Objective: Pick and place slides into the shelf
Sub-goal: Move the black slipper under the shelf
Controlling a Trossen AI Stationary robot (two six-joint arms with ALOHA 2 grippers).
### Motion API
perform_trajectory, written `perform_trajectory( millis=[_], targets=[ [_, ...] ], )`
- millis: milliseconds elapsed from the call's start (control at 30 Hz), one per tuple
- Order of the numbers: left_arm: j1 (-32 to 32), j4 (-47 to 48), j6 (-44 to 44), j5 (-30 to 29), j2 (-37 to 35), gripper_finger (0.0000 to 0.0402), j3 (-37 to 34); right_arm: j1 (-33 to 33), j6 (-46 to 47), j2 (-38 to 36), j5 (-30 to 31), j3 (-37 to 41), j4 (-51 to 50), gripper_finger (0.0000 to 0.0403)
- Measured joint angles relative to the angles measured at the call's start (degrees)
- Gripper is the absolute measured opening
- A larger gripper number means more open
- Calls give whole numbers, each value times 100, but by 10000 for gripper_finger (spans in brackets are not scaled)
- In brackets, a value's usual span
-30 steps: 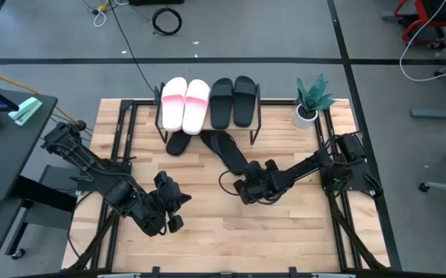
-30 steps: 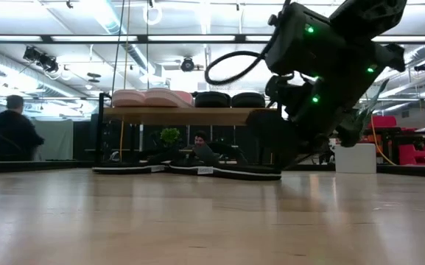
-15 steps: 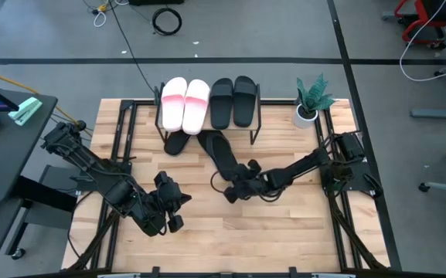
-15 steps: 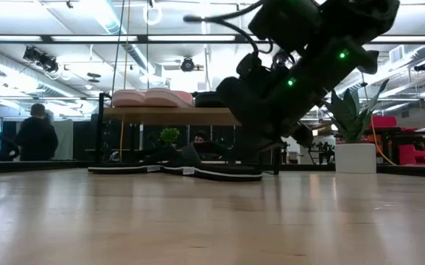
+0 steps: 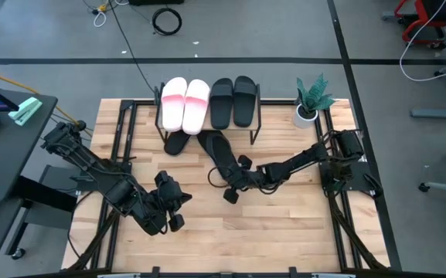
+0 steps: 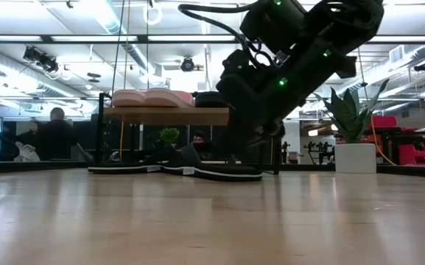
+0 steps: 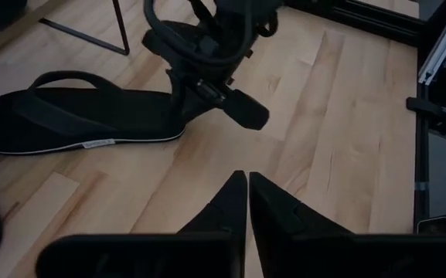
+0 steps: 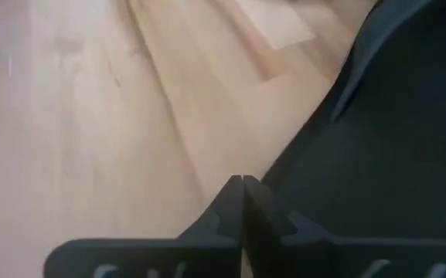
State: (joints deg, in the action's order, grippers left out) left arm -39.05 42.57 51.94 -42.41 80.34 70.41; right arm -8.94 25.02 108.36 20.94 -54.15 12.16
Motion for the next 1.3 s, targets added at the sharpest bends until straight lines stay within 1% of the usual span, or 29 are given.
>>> perform_trajectory(
  millis=[67, 167, 333, 533, 800, 900, 1100, 1200, 1300],
  targets=[
    [0, 1, 0, 0, 0, 27, 0, 103, -112, 0, -53, -83, 15, 18],
    [-2, 2, 0, 0, 0, 27, 0, 253, -342, 0, -373, -289, 11, 35],
    [-2, 5, -2, -1, 0, 13, 0, 365, -895, -9, -489, -639, -60, 60],
    [-9, 9, 0, 0, 0, 7, 0, 644, -794, -11, -469, -736, -621, 80],
    [-9, 13, -3, 0, 0, 26, 0, 1007, -647, -11, -555, -736, -621, 87],
    [-9, 10, -4, 0, 0, 22, 0, 1145, -454, 43, -764, -739, -532, 87],
    [-9, 11, -7, 0, -2, 7, 0, 1229, -571, 57, -753, -739, -190, 87],
    [-7, 12, -9, 0, -2, 7, 0, 1219, -596, 75, -750, -741, -42, 87],
    [-2, 14, -13, 0, -2, 16, 0, 1219, -711, 120, -749, -734, -46, 87]
  ],
)
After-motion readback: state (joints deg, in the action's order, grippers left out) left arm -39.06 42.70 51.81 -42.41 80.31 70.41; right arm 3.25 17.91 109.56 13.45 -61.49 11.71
